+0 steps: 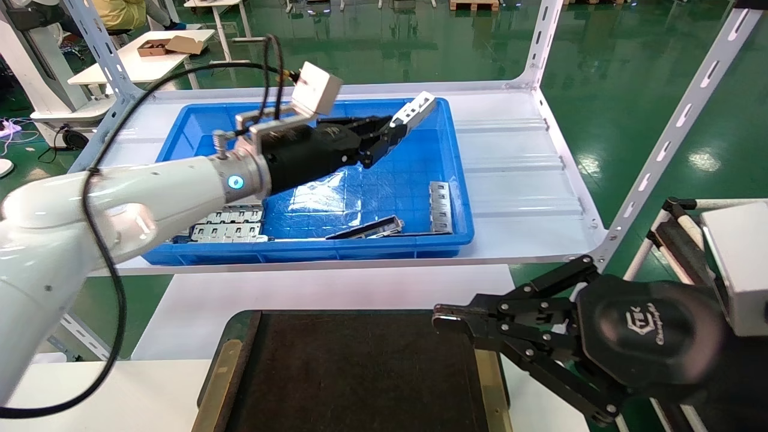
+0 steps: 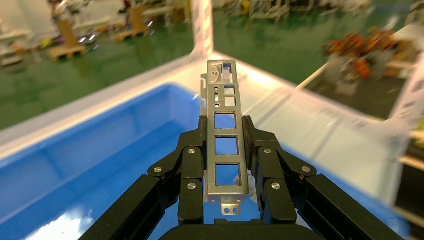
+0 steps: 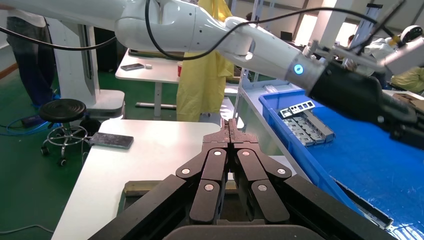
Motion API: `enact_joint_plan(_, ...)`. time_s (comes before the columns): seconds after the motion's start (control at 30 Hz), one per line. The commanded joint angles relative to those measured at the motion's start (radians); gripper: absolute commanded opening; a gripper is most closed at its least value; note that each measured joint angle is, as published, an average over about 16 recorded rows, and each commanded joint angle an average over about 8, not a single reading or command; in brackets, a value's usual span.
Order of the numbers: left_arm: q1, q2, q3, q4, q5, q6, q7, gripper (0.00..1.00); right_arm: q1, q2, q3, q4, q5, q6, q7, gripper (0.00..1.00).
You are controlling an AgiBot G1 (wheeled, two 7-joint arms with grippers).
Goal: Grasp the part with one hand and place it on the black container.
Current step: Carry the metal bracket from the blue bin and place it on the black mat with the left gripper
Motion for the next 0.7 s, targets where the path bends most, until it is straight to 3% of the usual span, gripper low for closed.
enact_joint_plan(0.03, -0.001, -0.014, -0.017, -0.001, -0.025, 0.048, 0.018, 0.00, 0.000, 0.000, 0.000, 0.000, 0.000, 0.000, 0.000, 0.00)
enact_joint_plan(0.37, 0.117, -0.144, -0.045, -0.194, -0.090, 0.217, 0.028, 0.00, 0.000, 0.000, -0.001, 0.000, 0.001, 0.000, 0.000, 0.00)
enact_joint_plan(0.7, 0.342, -0.311, -0.049, -0.596, -0.138, 0.172, -0.075, 0.00, 0.000, 0.001, -0.001, 0.000, 0.001, 0.001, -0.001, 0.00)
